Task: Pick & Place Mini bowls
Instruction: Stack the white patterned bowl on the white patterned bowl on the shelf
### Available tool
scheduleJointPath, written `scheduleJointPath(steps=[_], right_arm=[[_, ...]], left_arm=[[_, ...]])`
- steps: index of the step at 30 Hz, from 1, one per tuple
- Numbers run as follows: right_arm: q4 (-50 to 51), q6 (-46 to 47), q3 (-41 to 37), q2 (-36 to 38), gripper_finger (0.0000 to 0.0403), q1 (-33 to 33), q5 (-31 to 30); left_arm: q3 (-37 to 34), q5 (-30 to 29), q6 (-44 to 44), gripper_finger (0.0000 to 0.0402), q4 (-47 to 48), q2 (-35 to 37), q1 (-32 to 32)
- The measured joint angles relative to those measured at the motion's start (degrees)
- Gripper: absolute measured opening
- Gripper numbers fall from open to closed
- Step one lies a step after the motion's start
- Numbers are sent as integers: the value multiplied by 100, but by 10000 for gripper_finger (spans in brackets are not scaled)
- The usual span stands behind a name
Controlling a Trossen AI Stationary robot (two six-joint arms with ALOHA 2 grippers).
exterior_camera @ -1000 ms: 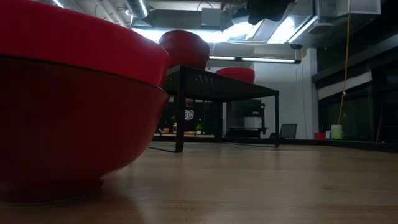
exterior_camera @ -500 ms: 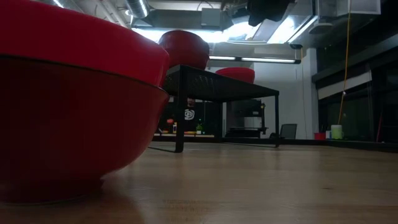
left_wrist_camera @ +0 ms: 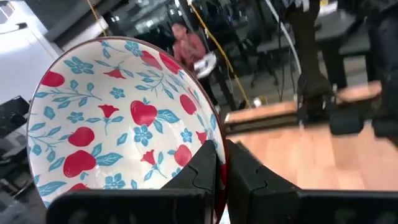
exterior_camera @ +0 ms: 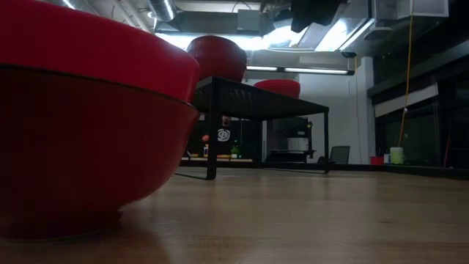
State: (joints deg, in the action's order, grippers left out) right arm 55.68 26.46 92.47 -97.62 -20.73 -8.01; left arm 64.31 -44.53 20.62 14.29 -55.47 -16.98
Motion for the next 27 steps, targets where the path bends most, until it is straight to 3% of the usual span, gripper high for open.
scheduleJointPath(steps=[12,27], right_arm=[[-2,0,0,0,114,0,-2],[-4,4,0,0,114,0,-62]], left_arm=[[1267,977,-312,8,2014,-903,659],[1537,2090,-294,8,2341,-1538,1344]])
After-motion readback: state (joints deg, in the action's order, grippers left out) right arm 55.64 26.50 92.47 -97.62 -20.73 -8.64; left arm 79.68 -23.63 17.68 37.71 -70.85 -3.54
